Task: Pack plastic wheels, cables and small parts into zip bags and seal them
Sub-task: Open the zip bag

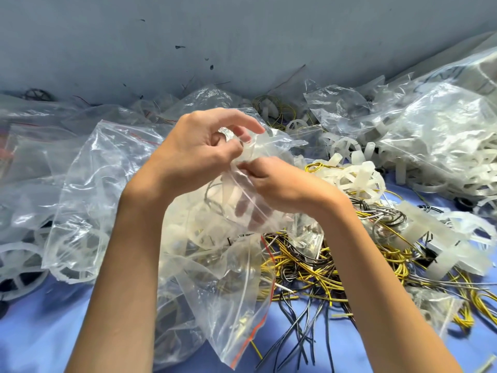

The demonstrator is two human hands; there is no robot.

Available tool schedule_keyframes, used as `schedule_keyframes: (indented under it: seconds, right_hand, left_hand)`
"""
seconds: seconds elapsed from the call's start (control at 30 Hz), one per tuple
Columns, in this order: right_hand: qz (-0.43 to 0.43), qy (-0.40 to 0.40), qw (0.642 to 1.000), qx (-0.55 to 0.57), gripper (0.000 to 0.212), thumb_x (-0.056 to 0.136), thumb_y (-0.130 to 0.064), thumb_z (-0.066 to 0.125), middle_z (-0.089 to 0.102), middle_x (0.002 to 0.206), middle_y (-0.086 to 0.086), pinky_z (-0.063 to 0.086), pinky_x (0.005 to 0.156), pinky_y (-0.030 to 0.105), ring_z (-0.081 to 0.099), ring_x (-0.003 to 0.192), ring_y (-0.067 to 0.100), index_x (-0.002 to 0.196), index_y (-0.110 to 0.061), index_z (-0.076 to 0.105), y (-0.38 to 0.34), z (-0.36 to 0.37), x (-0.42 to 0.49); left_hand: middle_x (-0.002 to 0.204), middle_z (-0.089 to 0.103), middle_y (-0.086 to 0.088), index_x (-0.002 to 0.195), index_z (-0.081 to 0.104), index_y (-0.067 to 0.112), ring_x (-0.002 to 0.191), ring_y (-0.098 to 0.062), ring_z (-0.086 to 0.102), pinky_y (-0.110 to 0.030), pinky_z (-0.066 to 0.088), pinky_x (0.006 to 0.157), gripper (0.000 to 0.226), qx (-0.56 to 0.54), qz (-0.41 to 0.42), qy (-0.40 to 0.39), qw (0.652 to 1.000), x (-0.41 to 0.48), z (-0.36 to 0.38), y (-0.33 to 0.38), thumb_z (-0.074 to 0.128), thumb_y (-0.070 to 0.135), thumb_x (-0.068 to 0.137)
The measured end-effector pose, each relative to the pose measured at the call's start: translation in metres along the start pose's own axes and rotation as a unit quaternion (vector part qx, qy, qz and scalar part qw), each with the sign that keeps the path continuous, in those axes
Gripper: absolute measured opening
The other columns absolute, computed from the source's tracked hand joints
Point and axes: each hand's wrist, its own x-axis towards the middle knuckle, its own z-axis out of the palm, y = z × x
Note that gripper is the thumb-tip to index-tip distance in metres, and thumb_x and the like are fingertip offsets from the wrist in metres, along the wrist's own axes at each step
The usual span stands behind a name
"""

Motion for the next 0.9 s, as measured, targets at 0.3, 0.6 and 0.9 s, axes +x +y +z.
schedule_keyframes:
  seconds: [0.3,0.6,0.9]
  right_hand:
    - [-0.027,-0.126,0.988,-0.082,0.041,0.1,-0.035,0.042,0.059,0.126,0.012,0.043,0.1,0.039,0.056,0.114,0.027,0.132,-0.01,0.049,0.007,0.02,0.005]
    - [-0.003,-0.049,0.998,0.046,0.078,0.075,-0.031,0.077,0.049,0.141,-0.006,0.033,0.106,0.022,0.047,0.12,0.002,0.143,-0.024,0.039,0.028,-0.005,-0.003]
    - [0.06,0.01,0.998,-0.019,0.031,0.097,-0.044,0.042,0.064,0.1,-0.008,0.037,0.067,0.008,0.056,0.081,-0.004,0.122,-0.029,0.053,0.044,-0.017,-0.01]
  left_hand:
    - [0.093,0.066,0.006,0.098,0.068,0.029,0.063,-0.019,0.055,-0.025,0.048,0.064,0.029,-0.044,0.012,-0.016,0.999,0.001,0.009,0.005,0.063,0.004,0.086]
    - [0.122,0.059,0.011,0.121,0.054,0.036,0.107,0.003,0.056,-0.016,0.044,0.089,0.052,0.036,-0.111,-0.099,0.988,-0.004,-0.018,-0.025,0.058,0.052,0.071]
    - [0.098,0.064,0.024,0.11,0.058,0.04,0.087,0.009,0.062,-0.019,0.047,0.084,0.06,0.203,-0.257,-0.266,0.907,-0.01,-0.021,-0.051,0.071,0.07,0.061]
